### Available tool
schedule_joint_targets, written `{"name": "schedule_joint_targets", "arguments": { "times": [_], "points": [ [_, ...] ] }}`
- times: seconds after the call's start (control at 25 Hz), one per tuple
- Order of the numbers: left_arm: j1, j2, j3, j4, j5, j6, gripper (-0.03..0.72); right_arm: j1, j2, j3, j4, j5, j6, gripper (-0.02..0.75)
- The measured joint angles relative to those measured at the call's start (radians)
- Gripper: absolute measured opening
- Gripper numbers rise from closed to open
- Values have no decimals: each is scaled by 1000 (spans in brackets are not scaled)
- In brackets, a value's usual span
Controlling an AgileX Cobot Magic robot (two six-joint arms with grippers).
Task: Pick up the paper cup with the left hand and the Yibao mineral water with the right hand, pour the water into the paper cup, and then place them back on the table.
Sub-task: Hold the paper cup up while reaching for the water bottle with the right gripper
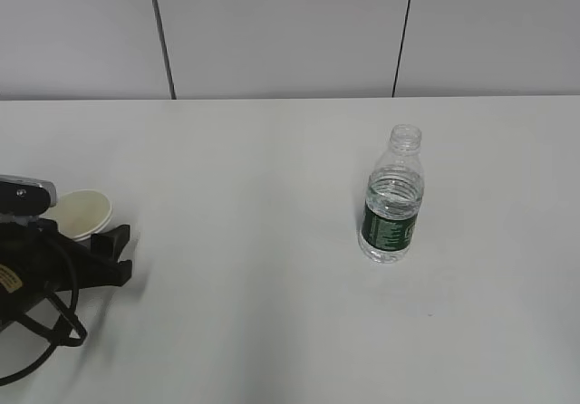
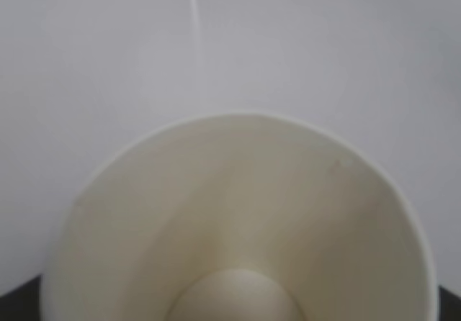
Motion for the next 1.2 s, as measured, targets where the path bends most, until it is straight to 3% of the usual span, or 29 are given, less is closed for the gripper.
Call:
{"name": "schedule_joint_targets", "arguments": {
  "times": [0.24,0.68,1.04,1.2],
  "points": [
    [-7,-34,0,62,3,-8,484,0,0,0,0,0,0,585],
    [-7,-72,0,82,2,-13,439,0,0,0,0,0,0,585],
    [-8,-92,0,201,9,-63,426,0,0,0,0,0,0,585],
    [-56,-136,-1,228,47,-75,426,0,0,0,0,0,0,585]
  ]
}}
